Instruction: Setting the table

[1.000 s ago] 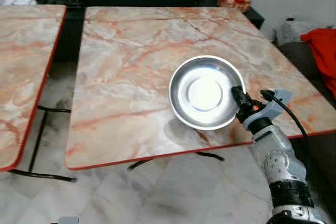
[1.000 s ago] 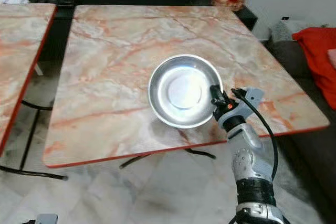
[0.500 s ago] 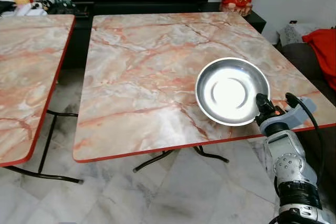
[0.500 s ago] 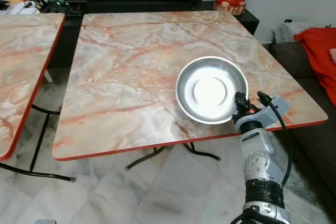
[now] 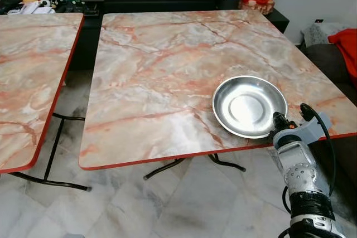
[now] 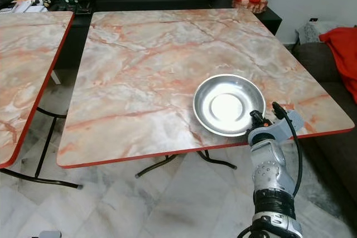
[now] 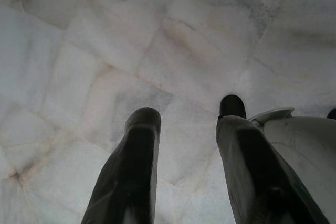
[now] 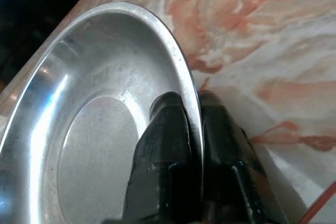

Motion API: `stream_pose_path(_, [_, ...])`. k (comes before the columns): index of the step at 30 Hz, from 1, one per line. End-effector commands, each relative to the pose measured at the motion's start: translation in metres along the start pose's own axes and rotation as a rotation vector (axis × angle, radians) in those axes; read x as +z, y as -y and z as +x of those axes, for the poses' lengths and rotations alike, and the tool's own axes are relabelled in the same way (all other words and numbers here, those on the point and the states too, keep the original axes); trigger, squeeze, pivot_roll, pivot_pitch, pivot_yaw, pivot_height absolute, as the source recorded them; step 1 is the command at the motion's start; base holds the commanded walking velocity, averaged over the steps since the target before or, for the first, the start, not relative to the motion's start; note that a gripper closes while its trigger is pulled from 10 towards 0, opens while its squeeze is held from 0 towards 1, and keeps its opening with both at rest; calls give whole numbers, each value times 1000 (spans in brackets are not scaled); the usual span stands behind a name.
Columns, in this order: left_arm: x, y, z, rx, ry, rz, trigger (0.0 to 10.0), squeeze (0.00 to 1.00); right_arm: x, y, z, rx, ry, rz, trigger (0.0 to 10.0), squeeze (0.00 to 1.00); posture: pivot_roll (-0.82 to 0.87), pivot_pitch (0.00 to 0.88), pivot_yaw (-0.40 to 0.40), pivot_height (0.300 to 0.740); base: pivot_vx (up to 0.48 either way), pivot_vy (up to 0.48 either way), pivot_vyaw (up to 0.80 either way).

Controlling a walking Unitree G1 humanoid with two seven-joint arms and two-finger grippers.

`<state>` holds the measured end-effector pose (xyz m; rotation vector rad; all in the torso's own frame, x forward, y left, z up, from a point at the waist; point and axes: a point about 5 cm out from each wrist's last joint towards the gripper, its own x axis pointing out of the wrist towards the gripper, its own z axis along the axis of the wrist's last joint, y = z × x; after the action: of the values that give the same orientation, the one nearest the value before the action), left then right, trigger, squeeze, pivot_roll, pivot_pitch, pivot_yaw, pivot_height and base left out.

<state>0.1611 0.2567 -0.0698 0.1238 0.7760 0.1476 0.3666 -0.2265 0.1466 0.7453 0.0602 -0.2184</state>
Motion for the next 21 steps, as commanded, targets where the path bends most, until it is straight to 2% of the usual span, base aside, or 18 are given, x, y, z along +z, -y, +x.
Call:
stream_pose_path(1, [-12,0,-4,-5,-46,9,10000,0,-4,-4,2,-4,-14,13,10000,0,71,172,-30,740,0,0,0])
stream_pose_path(12, [-12,0,-4,-7,-46,13,10000,0,-16,-2,2,-22,-63,-5,10000,0,74,178,-32,740,0,0,0])
stream_pose_path(13, [-12,1,-4,-8,-46,13,10000,0,-16,-2,2,-22,-63,-4,10000,298,75,179,-31,740,0,0,0])
stream_pose_path(14, [-13,1,-4,-8,-46,13,10000,0,-16,-1,2,-24,-62,-3,10000,937,75,179,-31,740,0,0,0])
stream_pose_path(17, [-13,1,-5,-8,-47,13,10000,0,-15,0,2,-33,-51,-7,10000,945,73,179,-31,740,0,0,0])
stream_pose_path(21, [-14,2,-5,-10,-49,15,10000,0,-10,1,2,-47,-18,1,10000,906,74,178,-32,740,0,0,0])
